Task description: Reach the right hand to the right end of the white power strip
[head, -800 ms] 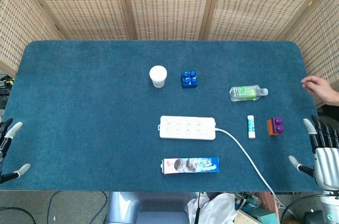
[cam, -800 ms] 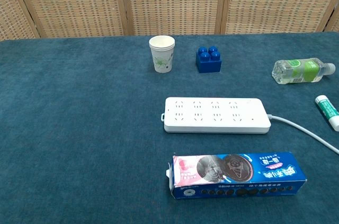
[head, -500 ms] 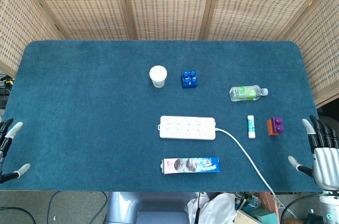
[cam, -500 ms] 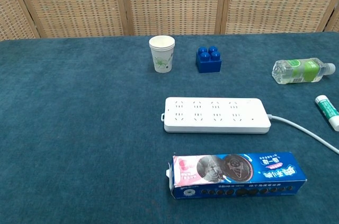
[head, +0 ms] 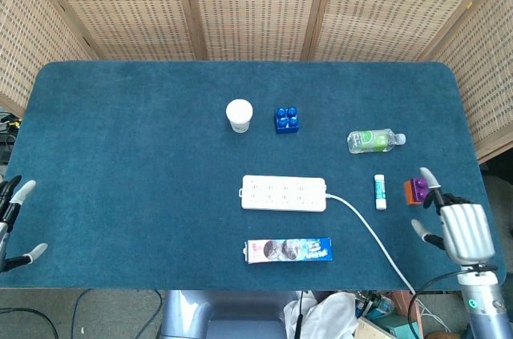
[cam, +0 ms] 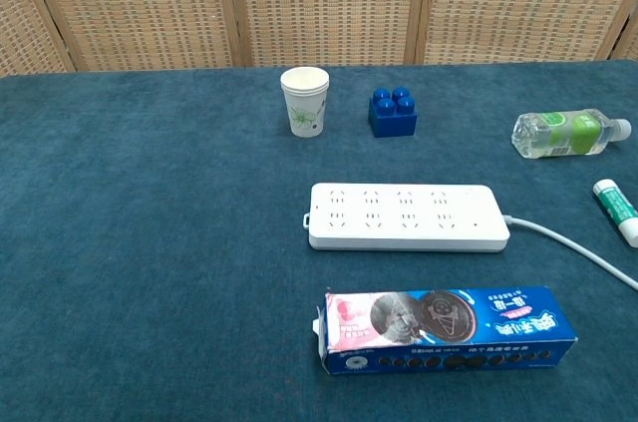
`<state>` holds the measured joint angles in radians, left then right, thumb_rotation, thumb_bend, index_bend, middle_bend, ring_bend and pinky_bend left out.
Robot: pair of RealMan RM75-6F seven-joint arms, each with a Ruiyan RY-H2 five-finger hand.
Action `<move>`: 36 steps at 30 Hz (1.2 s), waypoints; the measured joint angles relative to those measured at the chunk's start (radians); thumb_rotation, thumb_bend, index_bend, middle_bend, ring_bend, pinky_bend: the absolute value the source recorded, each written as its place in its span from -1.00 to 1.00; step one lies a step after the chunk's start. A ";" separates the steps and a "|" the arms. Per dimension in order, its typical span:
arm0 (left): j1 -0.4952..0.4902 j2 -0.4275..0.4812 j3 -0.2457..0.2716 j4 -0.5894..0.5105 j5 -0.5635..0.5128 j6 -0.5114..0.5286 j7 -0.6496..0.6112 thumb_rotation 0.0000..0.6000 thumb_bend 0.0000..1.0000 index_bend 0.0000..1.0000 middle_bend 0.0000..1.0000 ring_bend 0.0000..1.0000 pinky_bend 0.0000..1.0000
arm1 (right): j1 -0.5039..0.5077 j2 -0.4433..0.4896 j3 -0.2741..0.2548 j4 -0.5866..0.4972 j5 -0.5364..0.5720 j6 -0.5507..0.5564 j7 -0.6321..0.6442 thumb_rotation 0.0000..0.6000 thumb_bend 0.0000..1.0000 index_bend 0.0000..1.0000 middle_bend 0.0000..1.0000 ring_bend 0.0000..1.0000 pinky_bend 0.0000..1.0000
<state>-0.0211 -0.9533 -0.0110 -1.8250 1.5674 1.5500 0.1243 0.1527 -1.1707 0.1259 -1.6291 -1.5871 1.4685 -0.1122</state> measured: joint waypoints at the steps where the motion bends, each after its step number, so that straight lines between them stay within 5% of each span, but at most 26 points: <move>1: -0.001 -0.002 -0.002 -0.002 -0.005 -0.002 0.005 1.00 -1.00 -1.00 -1.00 -1.00 -1.00 | 0.024 0.002 0.001 -0.004 0.002 -0.045 0.020 1.00 0.65 -0.66 0.78 0.87 1.00; 13: -0.023 -0.035 -0.037 -0.015 -0.088 -0.030 0.078 1.00 -1.00 -1.00 -1.00 -1.00 -1.00 | 0.332 -0.093 0.019 0.084 0.077 -0.510 0.086 1.00 0.73 -0.56 0.80 0.89 1.00; 22: -0.036 -0.064 -0.047 -0.022 -0.119 -0.041 0.145 1.00 -1.00 -1.00 -1.00 -1.00 -1.00 | 0.401 -0.179 0.013 0.139 0.182 -0.617 -0.018 1.00 0.73 -0.51 0.80 0.89 1.00; 36: -0.040 -0.079 -0.044 -0.019 -0.119 -0.040 0.171 1.00 -1.00 -1.00 -1.00 -1.00 -1.00 | 0.428 -0.229 -0.021 0.146 0.244 -0.635 -0.110 1.00 0.73 -0.48 0.80 0.89 1.00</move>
<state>-0.0607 -1.0326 -0.0548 -1.8441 1.4487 1.5104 0.2948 0.5812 -1.3995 0.1053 -1.4832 -1.3429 0.8334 -0.2221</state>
